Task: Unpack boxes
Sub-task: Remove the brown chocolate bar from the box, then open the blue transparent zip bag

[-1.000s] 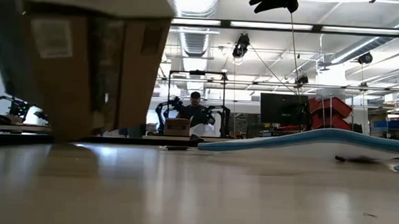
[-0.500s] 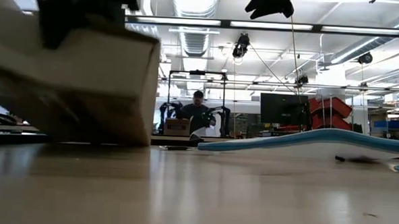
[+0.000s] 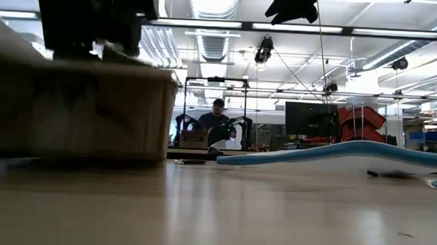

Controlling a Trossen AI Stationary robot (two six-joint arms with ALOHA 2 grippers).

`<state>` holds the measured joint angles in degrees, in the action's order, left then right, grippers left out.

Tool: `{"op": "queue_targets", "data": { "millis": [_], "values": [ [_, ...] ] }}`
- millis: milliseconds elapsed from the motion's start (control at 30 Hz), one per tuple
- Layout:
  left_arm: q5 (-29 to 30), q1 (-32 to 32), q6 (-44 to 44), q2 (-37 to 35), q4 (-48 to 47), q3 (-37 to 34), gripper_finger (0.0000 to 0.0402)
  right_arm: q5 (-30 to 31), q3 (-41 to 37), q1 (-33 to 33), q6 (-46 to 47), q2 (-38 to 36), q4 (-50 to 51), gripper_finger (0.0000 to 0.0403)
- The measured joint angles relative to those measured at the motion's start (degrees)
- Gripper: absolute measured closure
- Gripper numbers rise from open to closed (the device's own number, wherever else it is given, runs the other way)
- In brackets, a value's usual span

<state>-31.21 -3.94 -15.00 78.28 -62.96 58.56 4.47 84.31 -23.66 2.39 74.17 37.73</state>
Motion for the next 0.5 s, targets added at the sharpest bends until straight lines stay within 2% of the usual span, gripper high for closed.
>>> {"op": "queue_targets", "data": {
  "millis": [133,233,400,500],
  "values": [
    [0.16,0.12,-1.12,-2.69,-0.13,0.36,0.0162,0.02,0.0,0.0,-0.51,0.0,1.62,0.0243],
    [2.77,0.14,-1.64,-5.03,0.06,1.21,0.0139,0.0,-0.2,0.0,-0.77,0.0,2.78,0.0245],
    [11.7,0.14,-1.59,-6.56,5.11,5.18,0.0136,-0.1,-0.83,0.0,-1.15,0.0,3.58,0.0242],
    [17.36,0.14,1.29,-5.83,10.42,8.35,0.0141,-0.2,-0.85,0.0,-1.96,-0.14,4.11,0.0247]
  ]
}}
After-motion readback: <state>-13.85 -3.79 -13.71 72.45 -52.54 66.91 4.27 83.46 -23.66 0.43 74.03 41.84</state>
